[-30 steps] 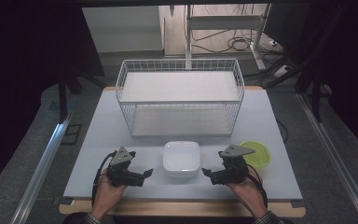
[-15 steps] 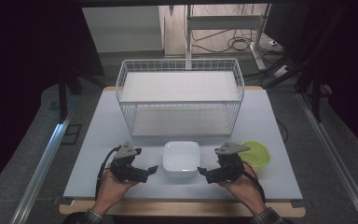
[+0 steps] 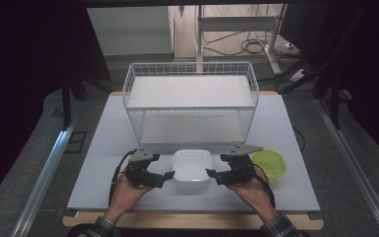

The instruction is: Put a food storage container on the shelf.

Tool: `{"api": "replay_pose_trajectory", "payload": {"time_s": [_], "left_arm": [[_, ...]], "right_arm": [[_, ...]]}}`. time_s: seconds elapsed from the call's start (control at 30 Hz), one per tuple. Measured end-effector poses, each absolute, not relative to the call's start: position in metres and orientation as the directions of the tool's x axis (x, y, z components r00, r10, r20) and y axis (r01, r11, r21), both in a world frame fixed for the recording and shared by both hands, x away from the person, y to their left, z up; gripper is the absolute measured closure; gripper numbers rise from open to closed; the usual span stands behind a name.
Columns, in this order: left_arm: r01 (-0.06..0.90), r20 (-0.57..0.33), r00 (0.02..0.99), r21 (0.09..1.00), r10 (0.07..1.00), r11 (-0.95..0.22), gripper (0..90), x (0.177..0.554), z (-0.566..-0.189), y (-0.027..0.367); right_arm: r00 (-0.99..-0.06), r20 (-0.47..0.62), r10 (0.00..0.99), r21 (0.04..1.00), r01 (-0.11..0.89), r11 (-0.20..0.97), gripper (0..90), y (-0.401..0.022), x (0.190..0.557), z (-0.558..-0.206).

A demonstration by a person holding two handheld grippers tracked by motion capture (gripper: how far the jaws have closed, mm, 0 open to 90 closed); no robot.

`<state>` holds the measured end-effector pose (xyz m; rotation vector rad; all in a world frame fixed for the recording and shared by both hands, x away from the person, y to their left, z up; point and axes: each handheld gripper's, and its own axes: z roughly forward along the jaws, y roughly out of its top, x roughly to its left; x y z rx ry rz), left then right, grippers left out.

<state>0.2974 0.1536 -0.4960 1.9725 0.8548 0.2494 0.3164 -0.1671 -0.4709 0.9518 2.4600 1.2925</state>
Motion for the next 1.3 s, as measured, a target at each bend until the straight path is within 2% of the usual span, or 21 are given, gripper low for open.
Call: {"api": "replay_pose_trajectory", "payload": {"time_s": [0.1,0.33,0.53,0.63,0.73,0.8,0.9,0.97,1.0,1.03,1.2,1.23,1.3], "left_arm": [[0.476,-0.173,0.736,0.820,0.655,-0.317,16.1,0.304,-0.497,0.149],[0.495,-0.180,0.743,0.796,0.645,-0.348,14.9,0.318,-0.505,0.137],[0.522,-0.250,0.752,0.791,0.610,-0.319,15.6,0.325,-0.510,0.136],[0.557,-0.329,0.766,0.769,0.552,-0.315,16.0,0.325,-0.514,0.133],[0.565,-0.326,0.759,0.761,0.564,-0.320,14.9,0.322,-0.512,0.129],[0.572,-0.315,0.754,0.746,0.576,-0.342,16.1,0.317,-0.509,0.129],[0.586,-0.322,0.745,0.735,0.585,-0.342,25.4,0.312,-0.506,0.130],[0.585,-0.304,0.732,0.739,0.610,-0.333,35.7,0.304,-0.499,0.134],[0.585,-0.304,0.732,0.739,0.610,-0.333,42.8,0.304,-0.499,0.134],[0.595,-0.308,0.720,0.736,0.622,-0.323,47.2,0.302,-0.497,0.135],[0.631,-0.352,0.676,0.731,0.647,-0.261,62.6,0.296,-0.494,0.140],[0.634,-0.355,0.662,0.735,0.661,-0.240,64.7,0.294,-0.492,0.142],[0.640,-0.366,0.651,0.736,0.666,-0.221,67.4,0.293,-0.492,0.142]], "right_arm": [[-0.763,0.138,0.631,0.778,0.478,0.407,24.3,-0.163,0.324,-0.475],[-0.762,0.176,0.623,0.755,0.511,0.411,22.7,-0.157,0.337,-0.481],[-0.763,0.219,0.608,0.721,0.546,0.426,21.7,-0.151,0.343,-0.489],[-0.762,0.288,0.581,0.696,0.583,0.419,26.0,-0.151,0.344,-0.490],[-0.754,0.305,0.581,0.685,0.598,0.416,28.1,-0.152,0.341,-0.490],[-0.752,0.301,0.586,0.684,0.599,0.417,33.3,-0.153,0.338,-0.488],[-0.737,0.297,0.607,0.688,0.606,0.399,44.9,-0.158,0.332,-0.483],[-0.721,0.315,0.617,0.689,0.621,0.374,52.1,-0.163,0.328,-0.481],[-0.721,0.315,0.617,0.689,0.621,0.374,52.1,-0.163,0.328,-0.481],[-0.691,0.374,0.618,0.670,0.662,0.335,59.4,-0.168,0.327,-0.481],[-0.647,0.449,0.616,0.656,0.707,0.264,68.0,-0.175,0.326,-0.481],[-0.627,0.475,0.618,0.649,0.724,0.234,72.2,-0.177,0.325,-0.479],[-0.621,0.478,0.622,0.653,0.724,0.222,74.1,-0.176,0.324,-0.478]]}}
